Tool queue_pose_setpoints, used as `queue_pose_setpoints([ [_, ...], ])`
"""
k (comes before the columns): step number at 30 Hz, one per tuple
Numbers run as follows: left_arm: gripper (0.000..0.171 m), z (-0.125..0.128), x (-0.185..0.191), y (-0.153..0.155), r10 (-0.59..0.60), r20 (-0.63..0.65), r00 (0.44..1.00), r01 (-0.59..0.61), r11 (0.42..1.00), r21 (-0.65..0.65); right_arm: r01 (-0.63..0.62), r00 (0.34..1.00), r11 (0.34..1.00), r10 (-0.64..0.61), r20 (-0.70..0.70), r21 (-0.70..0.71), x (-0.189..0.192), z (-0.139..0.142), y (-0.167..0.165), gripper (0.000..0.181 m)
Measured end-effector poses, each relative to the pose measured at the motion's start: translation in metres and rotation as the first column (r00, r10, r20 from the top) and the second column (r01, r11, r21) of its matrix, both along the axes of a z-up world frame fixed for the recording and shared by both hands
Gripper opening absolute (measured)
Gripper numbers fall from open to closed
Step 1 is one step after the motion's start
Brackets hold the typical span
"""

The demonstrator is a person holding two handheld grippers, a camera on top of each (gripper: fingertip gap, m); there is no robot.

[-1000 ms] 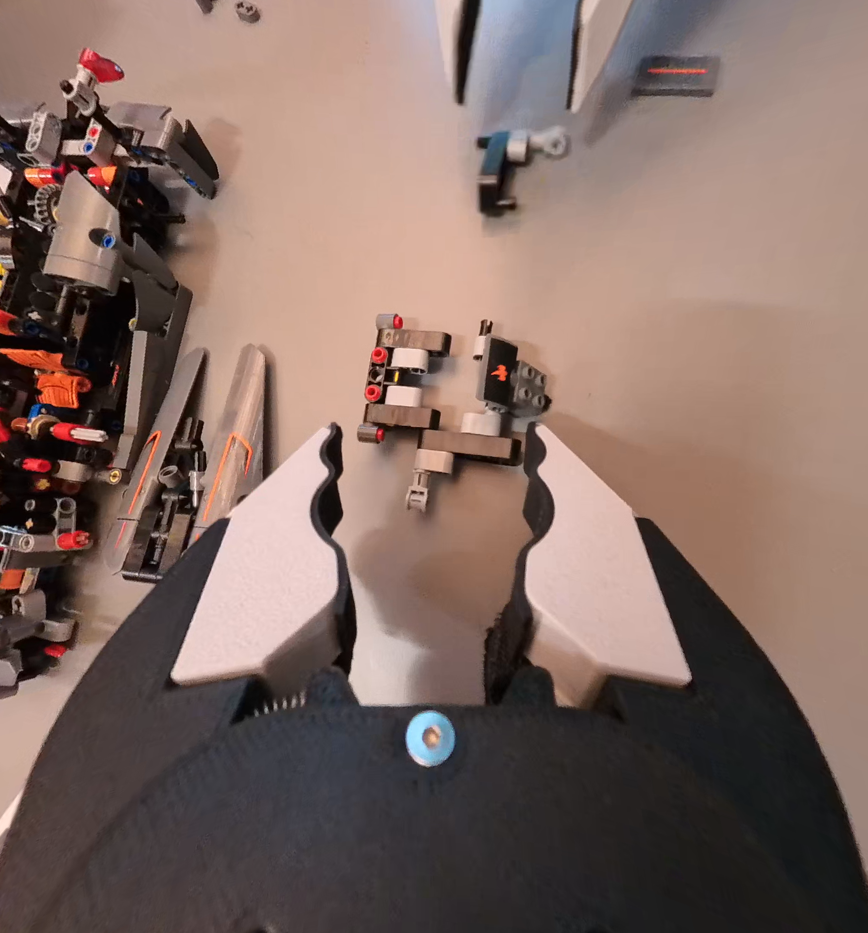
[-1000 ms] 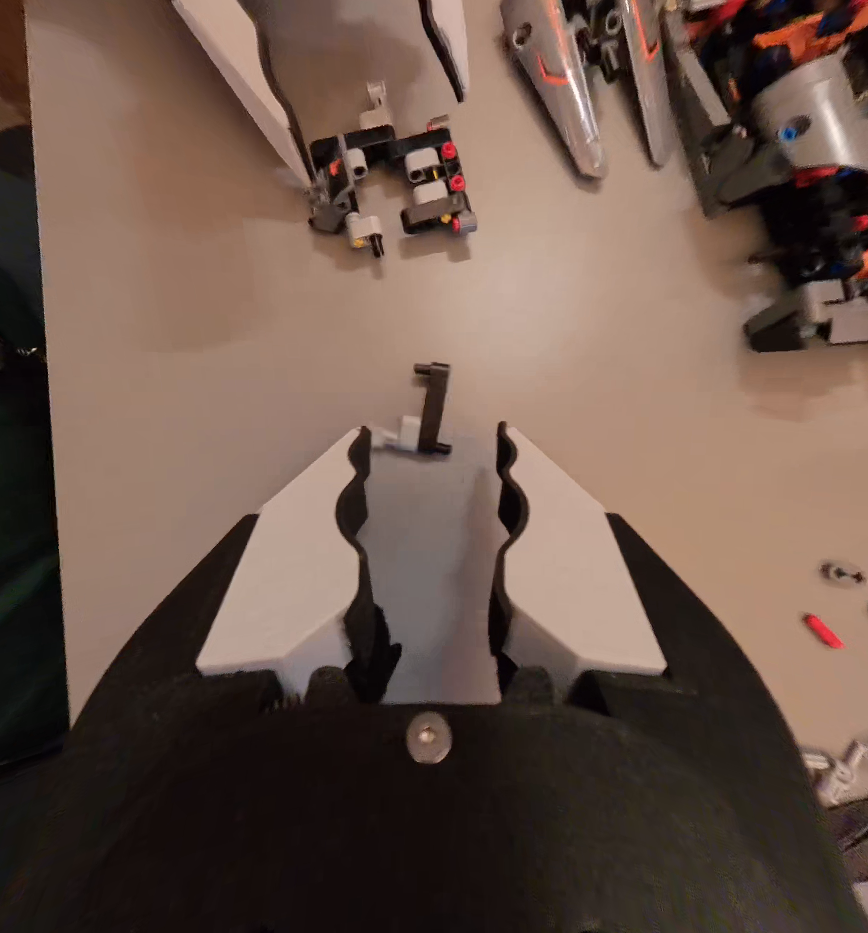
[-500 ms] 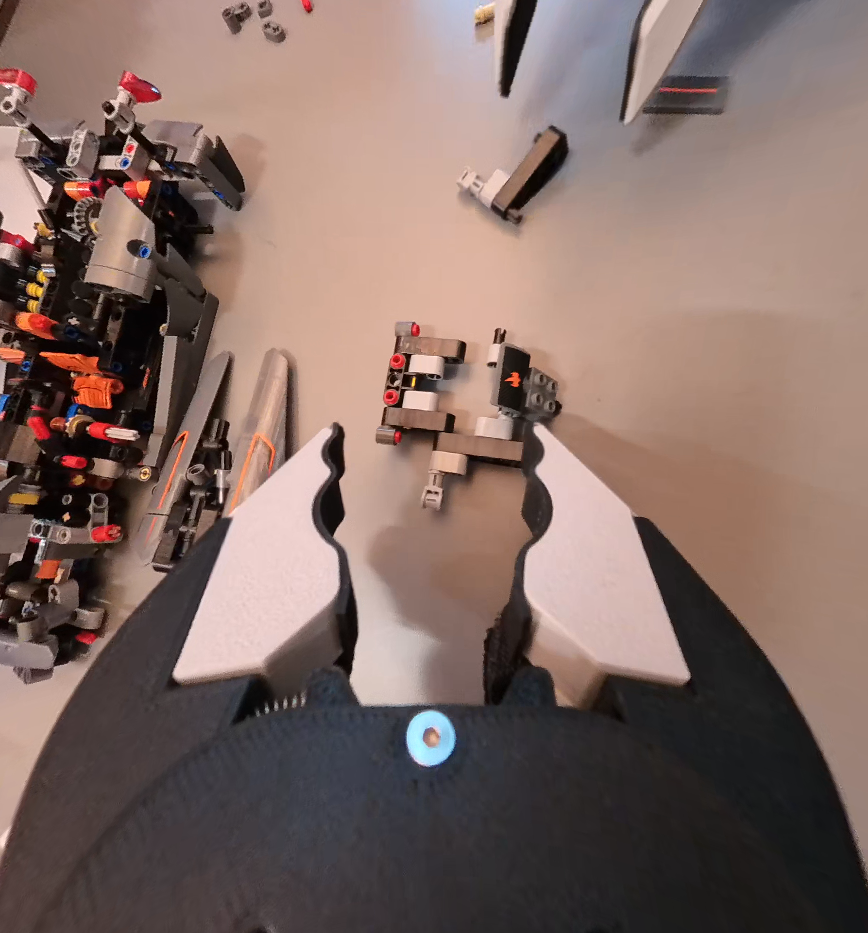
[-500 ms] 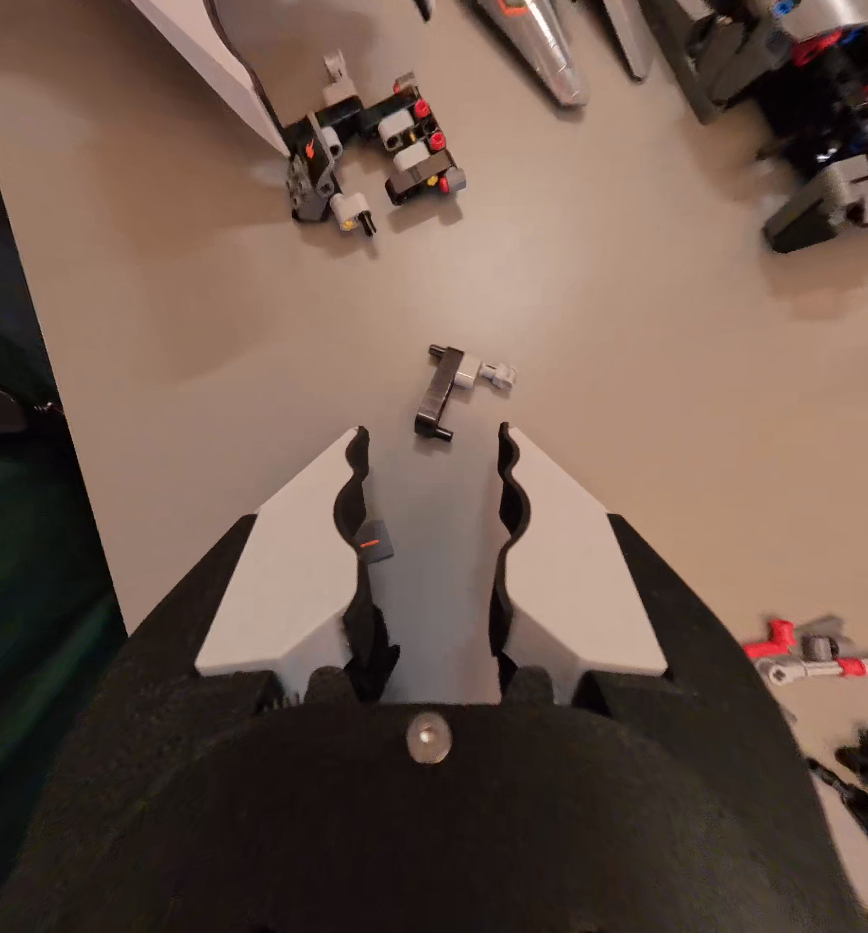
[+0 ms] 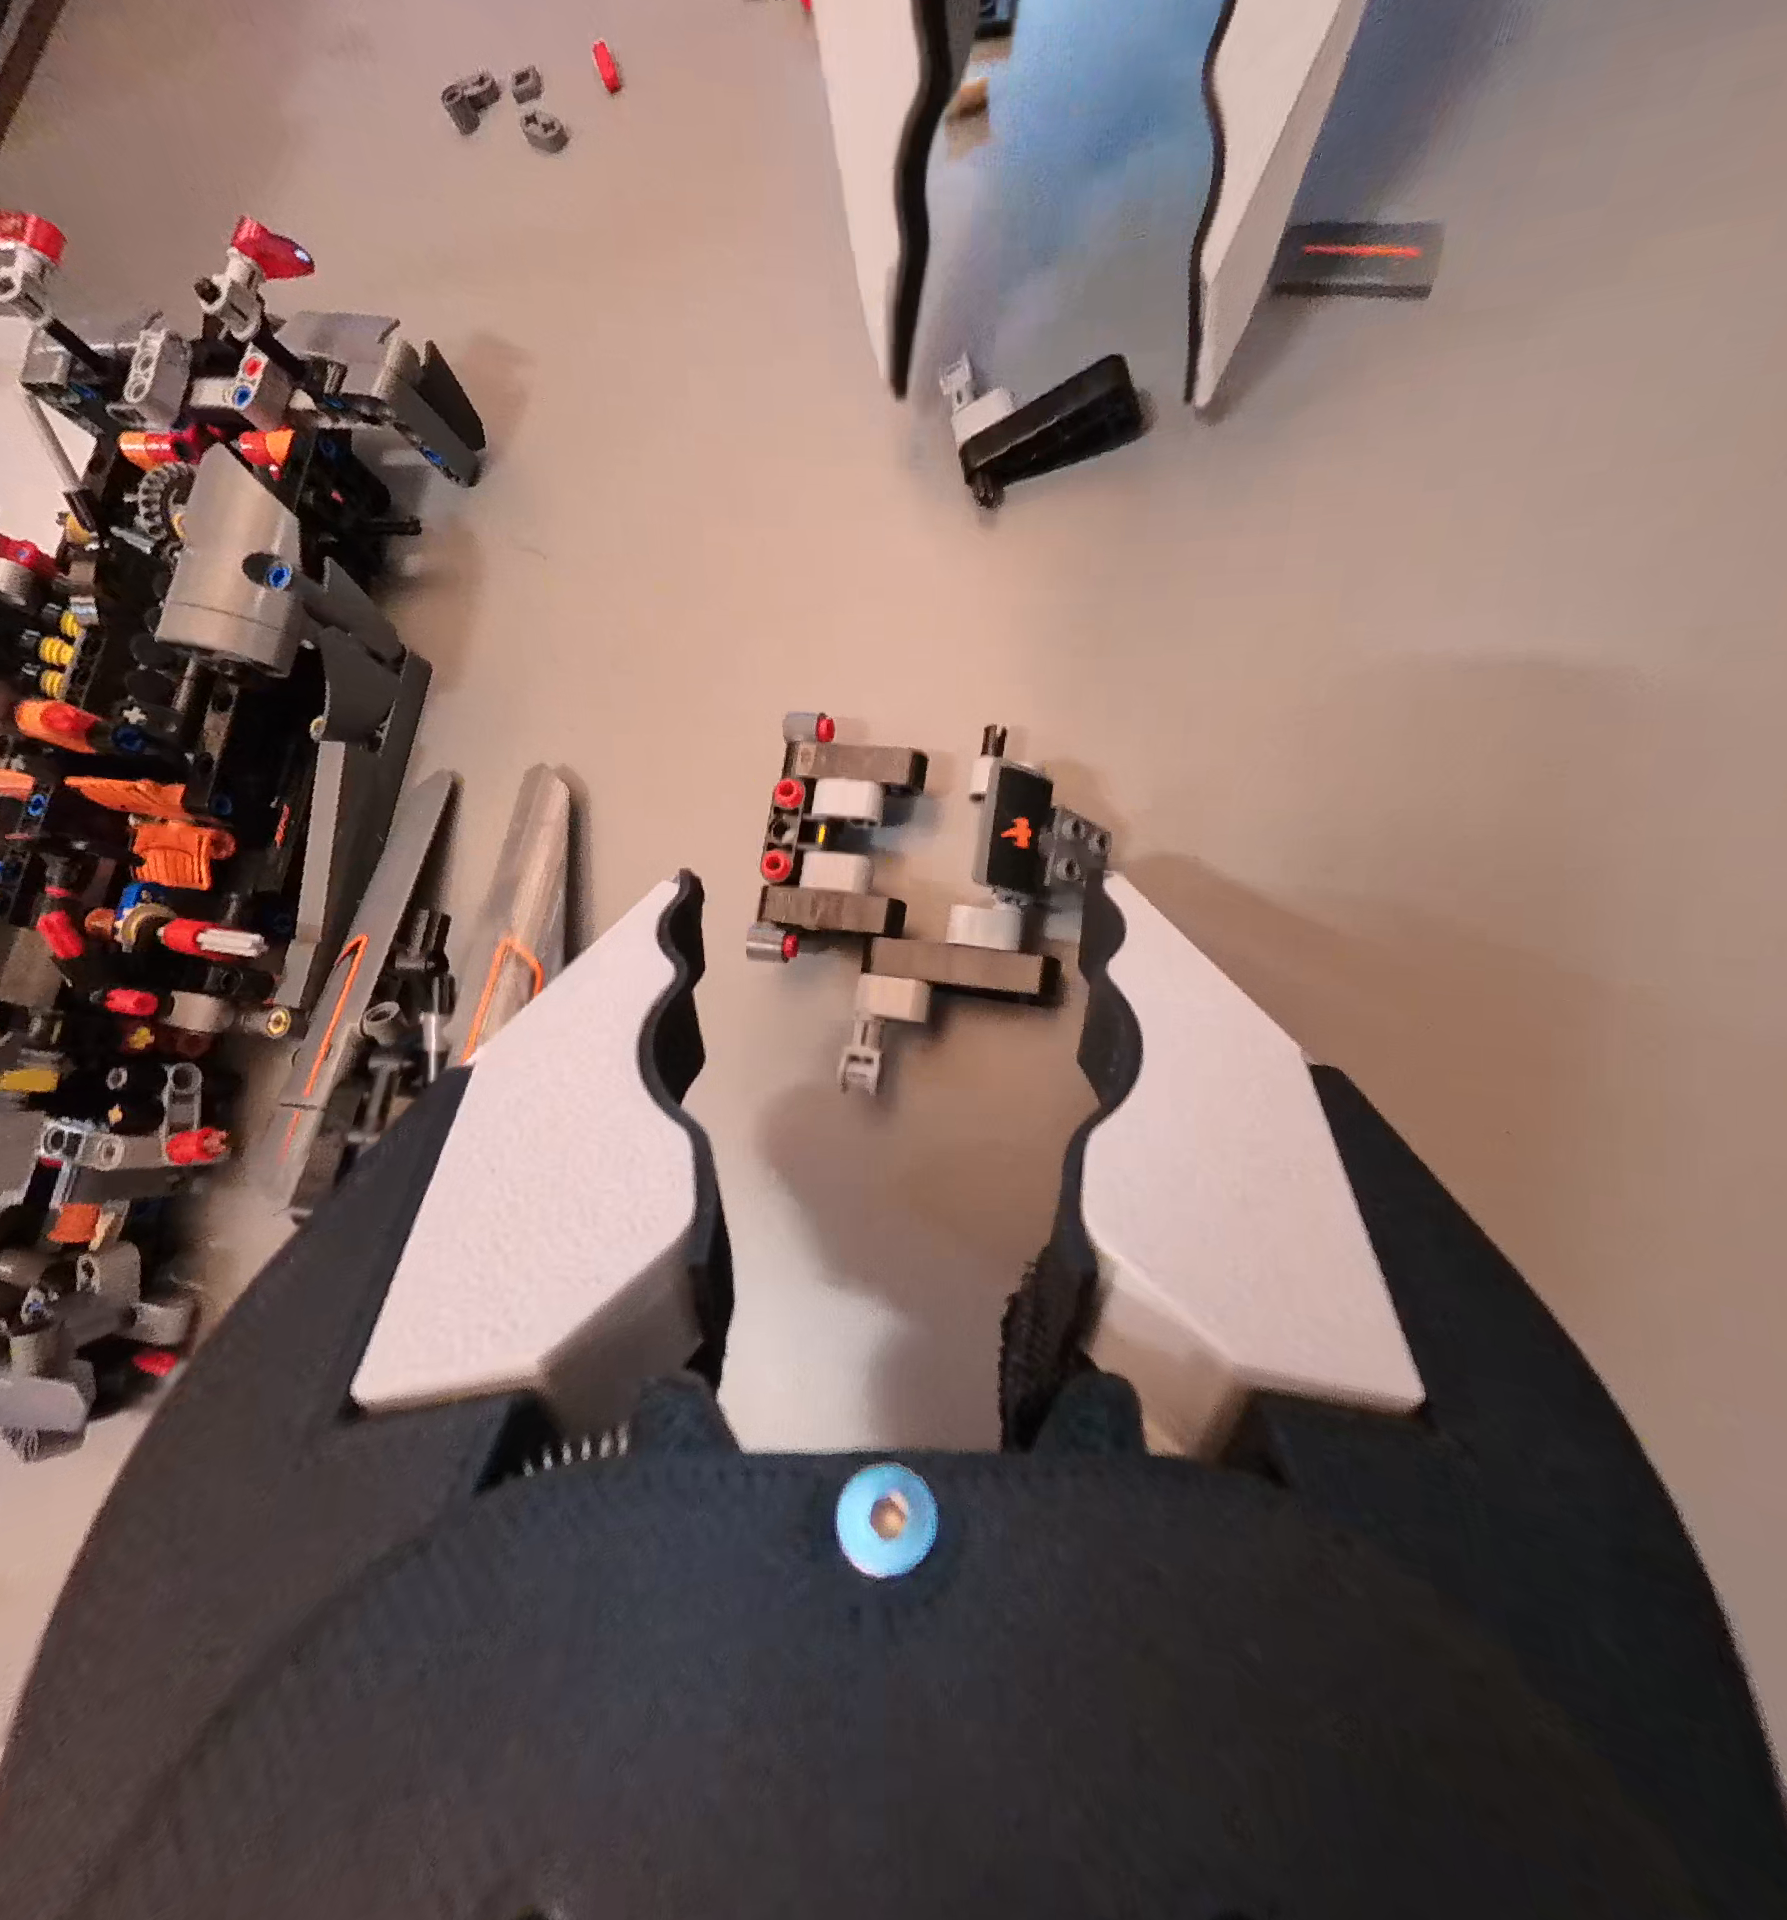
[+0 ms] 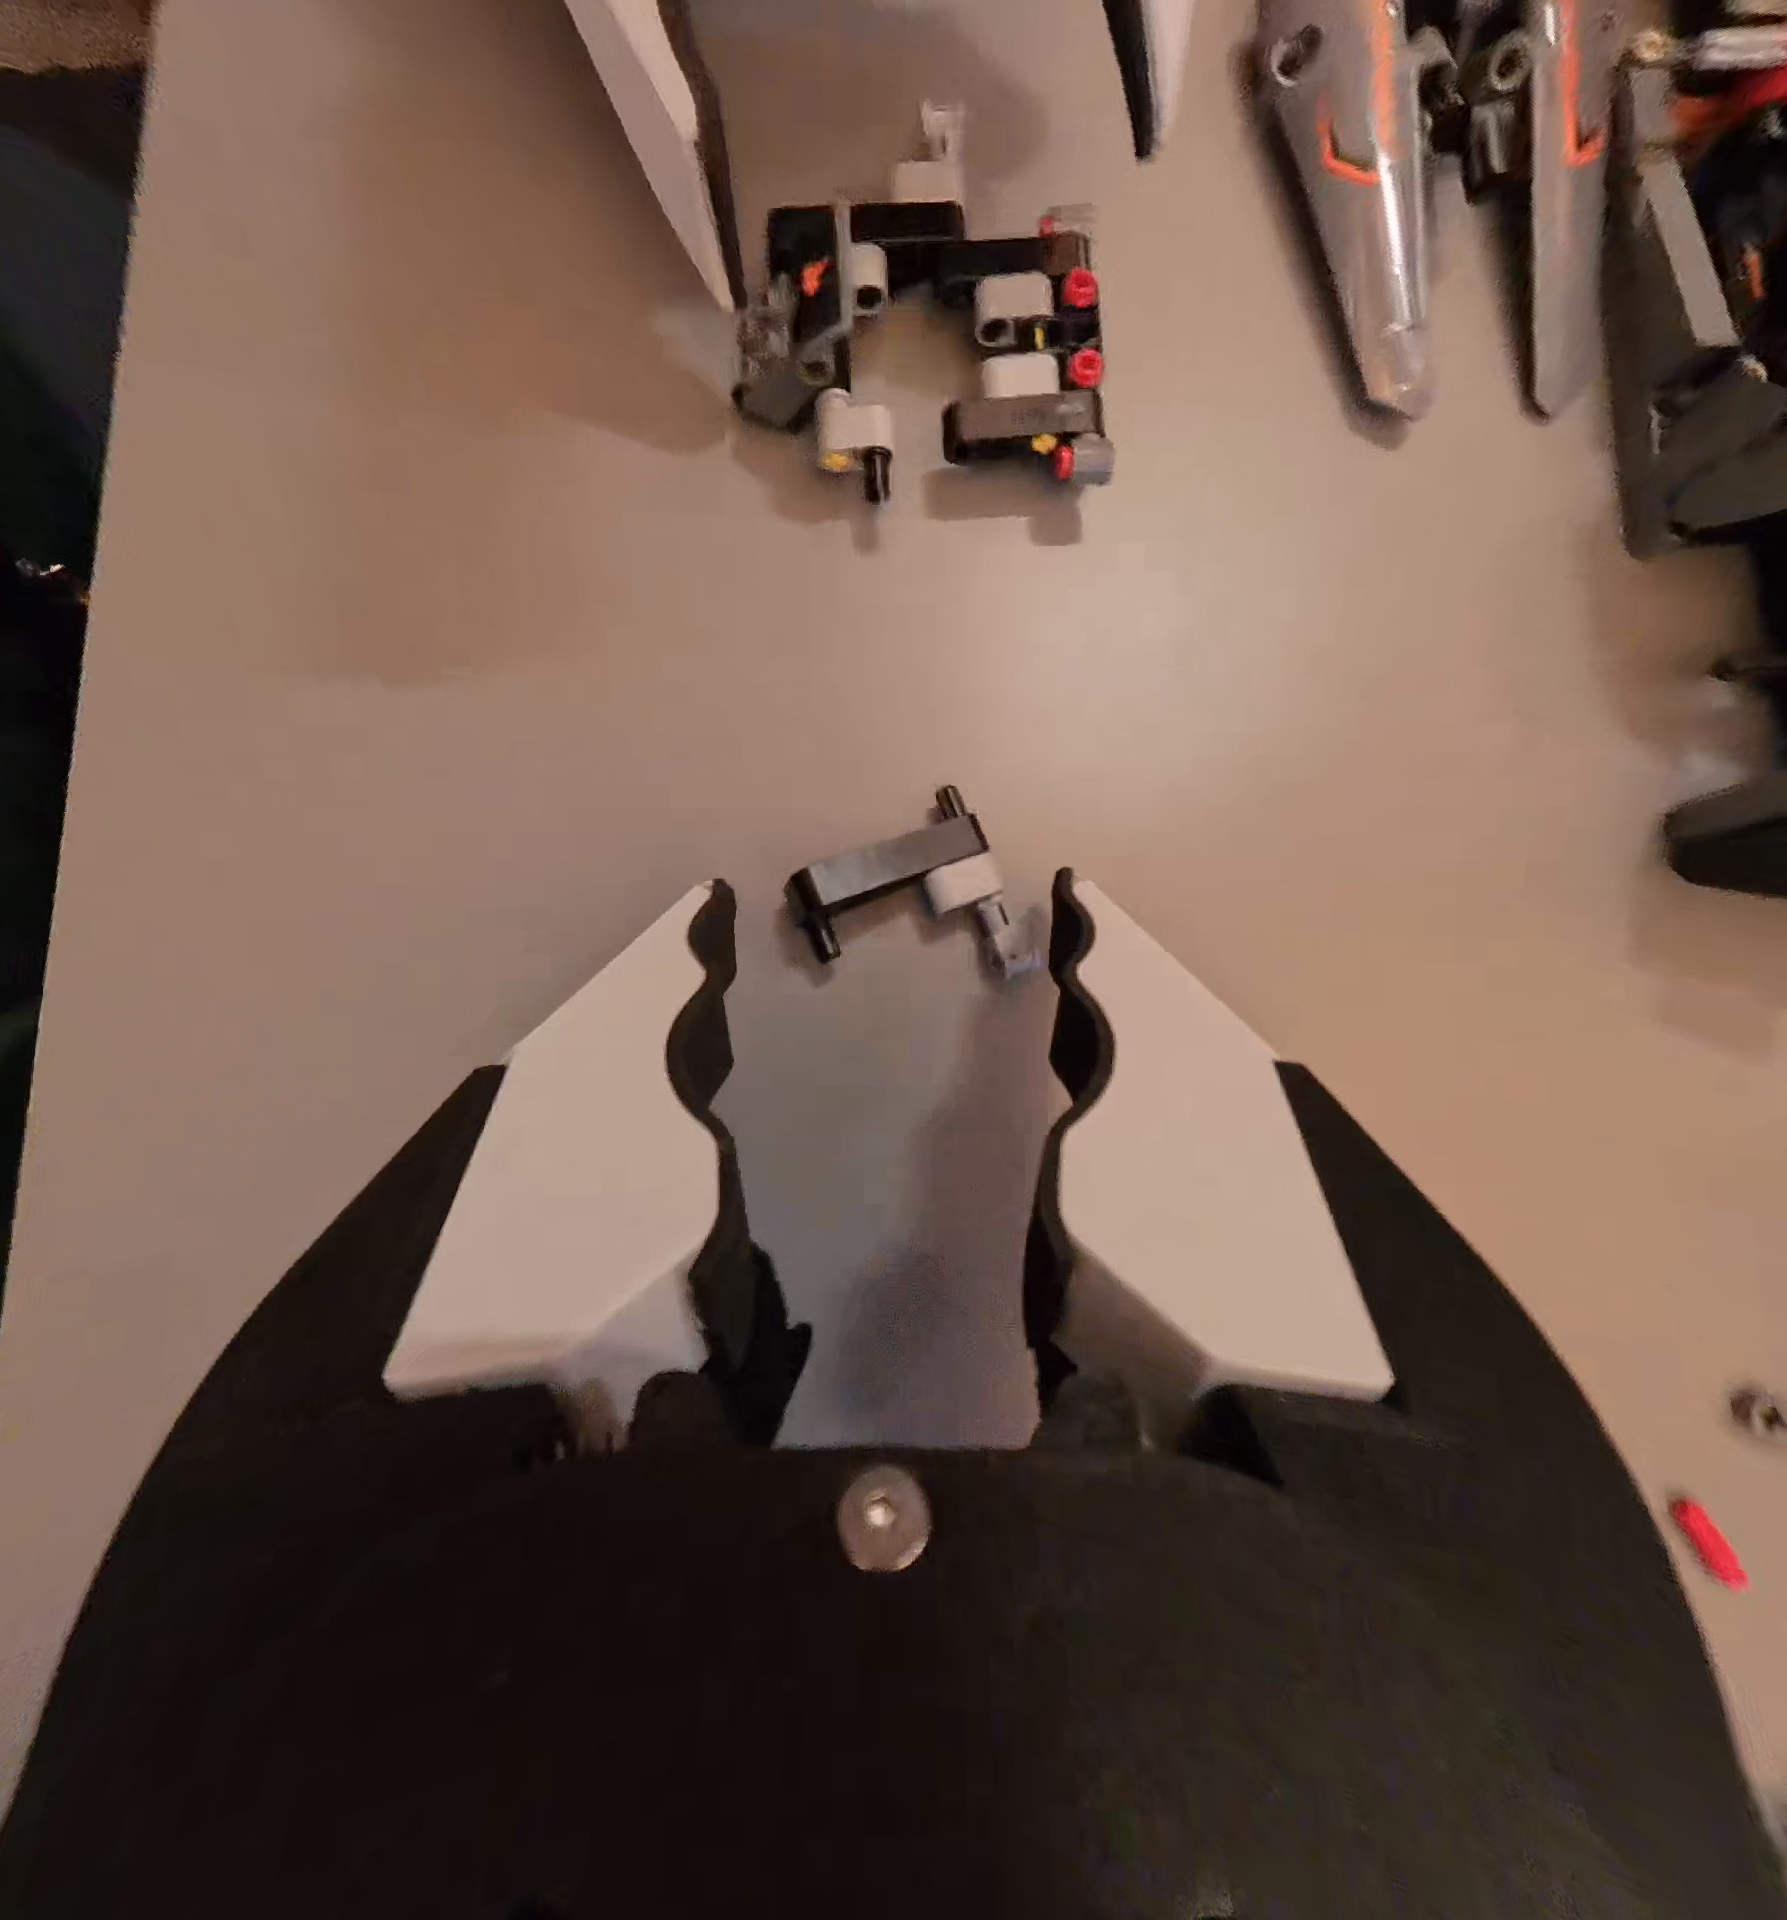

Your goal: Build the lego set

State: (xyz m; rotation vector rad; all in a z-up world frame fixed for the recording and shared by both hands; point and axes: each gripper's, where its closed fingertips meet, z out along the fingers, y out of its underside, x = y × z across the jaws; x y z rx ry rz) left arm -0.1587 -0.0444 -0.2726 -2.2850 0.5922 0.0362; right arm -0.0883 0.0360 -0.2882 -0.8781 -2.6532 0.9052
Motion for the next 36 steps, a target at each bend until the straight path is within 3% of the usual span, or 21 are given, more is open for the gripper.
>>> queue_pose_setpoints([
  [4, 0.074, -0.005, 0.005, 0.006, -0.021, -0.005, 1.0, 0.021, 0.999, -0.028, -0.067, 0.997, 0.998, 0.067, 0.032, -0.005, -0.001, -0.006, -0.003, 0.041],
  [26, 0.072, -0.018, 0.008, 0.019, -0.034, 0.054, 0.998, 0.037, 0.998, -0.052, 0.023, 0.999, 0.996, -0.026, -0.034, -0.086, -0.046, -0.005, -0.032, 0.041],
  [36, 0.072, -0.018, 0.007, 0.019, -0.035, 0.053, 0.998, 0.037, 0.999, -0.04, 0.013, 0.999, 0.995, -0.017, -0.037, -0.095, -0.047, -0.005, -0.035, 0.041],
])
